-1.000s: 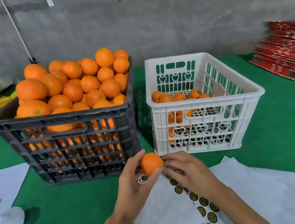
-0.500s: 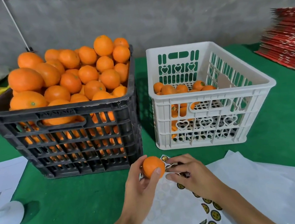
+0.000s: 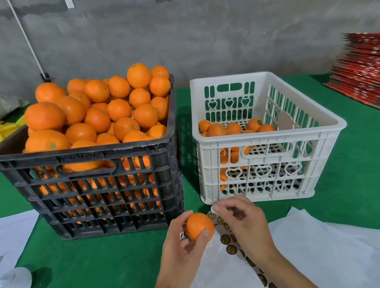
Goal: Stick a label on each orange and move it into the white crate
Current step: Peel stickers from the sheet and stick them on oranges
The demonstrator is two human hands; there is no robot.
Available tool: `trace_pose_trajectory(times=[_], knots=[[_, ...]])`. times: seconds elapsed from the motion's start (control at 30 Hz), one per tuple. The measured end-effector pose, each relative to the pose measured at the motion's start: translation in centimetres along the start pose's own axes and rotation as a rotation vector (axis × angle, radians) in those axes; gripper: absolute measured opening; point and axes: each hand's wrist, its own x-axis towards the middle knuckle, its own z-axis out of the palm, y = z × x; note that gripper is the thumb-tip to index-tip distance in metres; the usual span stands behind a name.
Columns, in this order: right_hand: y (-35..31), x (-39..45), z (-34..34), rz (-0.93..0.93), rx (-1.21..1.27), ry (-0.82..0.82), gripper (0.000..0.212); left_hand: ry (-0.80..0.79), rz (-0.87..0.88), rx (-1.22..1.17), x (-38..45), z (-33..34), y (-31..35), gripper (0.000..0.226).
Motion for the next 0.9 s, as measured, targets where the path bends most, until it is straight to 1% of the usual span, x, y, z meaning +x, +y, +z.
trace_pose_trajectory(times=[0.1,0.17,0.23,0.3,0.33,0.37,0.4,0.43,0.47,0.53,0.6,0.63,0.73,0.77,0.8,0.83,0.87,0.9], knots=[[-1.4,-0.9,1.0,0.007,0.076,-0.137,0.008,0.038,0.037,-0.032,-0.4,0.0,0.7,0.054],[-2.1,-1.2,1.2,-0.007,0.086,-0.188,0.008,0.068,0.069,-0.069,-0.4,-0.1,1.0,0.052],[-2.7,-1.4,0.6,-0.123,-0.053,-0.234,0.016,0.096,0.078,-0.095,-0.2,-0.3,1.8,0.051],[-3.1,-1.5,-0.3,-0.313,-0.298,-0.347,0.034,0.131,0.080,-0.101,-0.1,-0.4,3.2,0.050],[-3.5,-1.5,-0.6,-0.408,-0.441,-0.378,0.045,0.140,0.092,-0.098,0.0,-0.3,4.2,0.046],[-3.9,-1.5,-0.8,-0.490,-0.577,-0.371,0.057,0.139,0.115,-0.097,0.0,-0.2,5.4,0.040],[-4.5,-1.3,-0.8,-0.561,-0.678,-0.330,0.064,0.127,0.145,-0.098,0.1,0.0,6.7,0.033],[-5.2,-1.0,-0.9,-0.621,-0.715,-0.268,0.067,0.097,0.172,-0.103,0.2,0.3,8.3,0.031],[-6.2,-0.5,-0.9,-0.666,-0.695,-0.208,0.067,0.050,0.195,-0.111,0.4,0.6,10.0,0.033],[-8.5,1.4,-1.2,-0.669,-0.526,-0.116,0.060,-0.039,0.236,-0.080,1.3,1.0,13.6,0.037],[-10.6,4.1,-1.7,-0.596,-0.375,-0.049,0.061,-0.044,0.315,0.013,2.8,0.6,17.0,0.036],[-11.5,5.6,-2.0,-0.563,-0.369,-0.003,0.063,-0.009,0.366,0.061,3.6,0.1,18.7,0.033],[-13.1,9.4,-2.5,-0.483,-0.443,0.086,0.061,0.164,0.616,0.267,6.6,-2.6,22.7,0.017],[-13.2,10.3,-2.5,-0.460,-0.446,0.099,0.058,0.225,0.669,0.353,7.8,-3.9,23.7,0.011],[-13.1,10.8,-2.6,-0.441,-0.433,0.109,0.056,0.274,0.673,0.468,9.2,-5.1,24.5,0.009],[-12.9,11.1,-2.6,-0.430,-0.409,0.116,0.055,0.291,0.614,0.619,10.6,-6.3,25.3,0.009],[-12.7,11.1,-2.6,-0.432,-0.385,0.123,0.054,0.252,0.483,0.794,12.0,-7.5,25.7,0.013],[-12.4,10.9,-2.5,-0.446,-0.368,0.130,0.052,0.152,0.294,0.952,13.2,-8.4,25.8,0.014]])
